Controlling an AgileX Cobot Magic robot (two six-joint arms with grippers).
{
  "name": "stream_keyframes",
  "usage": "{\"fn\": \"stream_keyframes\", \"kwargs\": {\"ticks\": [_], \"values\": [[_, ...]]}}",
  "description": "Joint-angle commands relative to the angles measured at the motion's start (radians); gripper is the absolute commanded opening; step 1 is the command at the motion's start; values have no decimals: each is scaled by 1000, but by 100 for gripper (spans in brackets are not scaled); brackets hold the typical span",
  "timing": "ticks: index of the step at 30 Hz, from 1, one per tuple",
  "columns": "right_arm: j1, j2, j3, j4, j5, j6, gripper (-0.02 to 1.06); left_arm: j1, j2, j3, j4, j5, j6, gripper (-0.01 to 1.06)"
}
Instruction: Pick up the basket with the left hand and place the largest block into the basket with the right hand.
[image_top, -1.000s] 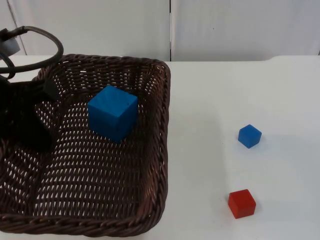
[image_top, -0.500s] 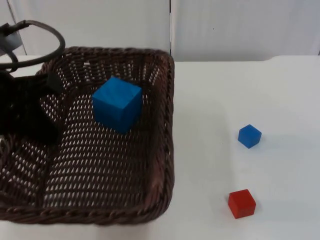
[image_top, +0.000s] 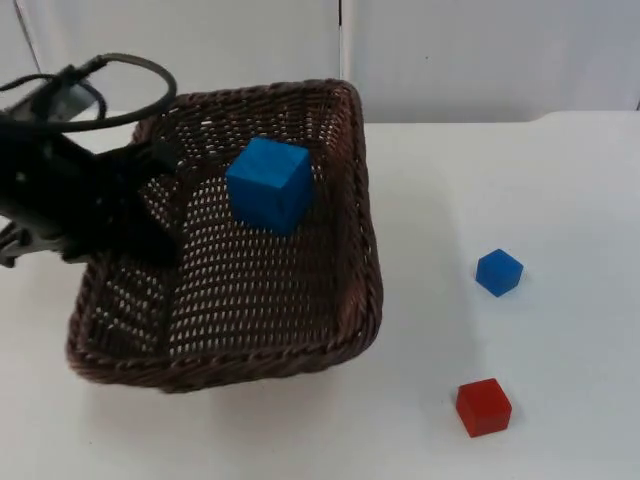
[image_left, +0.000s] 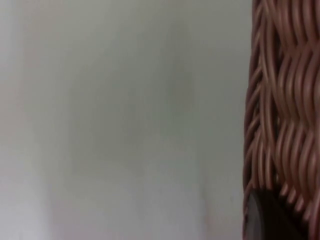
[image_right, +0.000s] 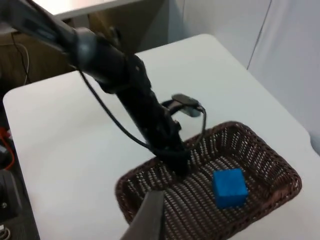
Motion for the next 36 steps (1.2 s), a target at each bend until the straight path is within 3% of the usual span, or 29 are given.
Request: {"fn": "stream_keyframes", "kwargs": {"ticks": [1,11,25,28,31,32,34,36], "values": [[-3,-8,0,-2,4,6,84,-12,48,-45,-55,10,23,0],[-3,-8,0,2,4,18,84,-111,222,-196,-55,-30,45,0],[-3,-8,0,-2,4,18,84,-116,267,-218,-74,-52,88,0],[-3,-8,0,-2,4,18,84,-116,267,-218,-74,-50,88,5],[-3,-8,0,-2,4,18,84,-116,267,-218,-74,-48,88,27],[-3,-8,0,-2,4,18,84,-116,267,-218,-74,-48,88,27],[-3,-8,0,-2,4,14,84,-116,267,-218,-74,-48,88,47],[-3,-8,0,-2,4,14,84,-116,267,-218,-74,-48,88,60]]}}
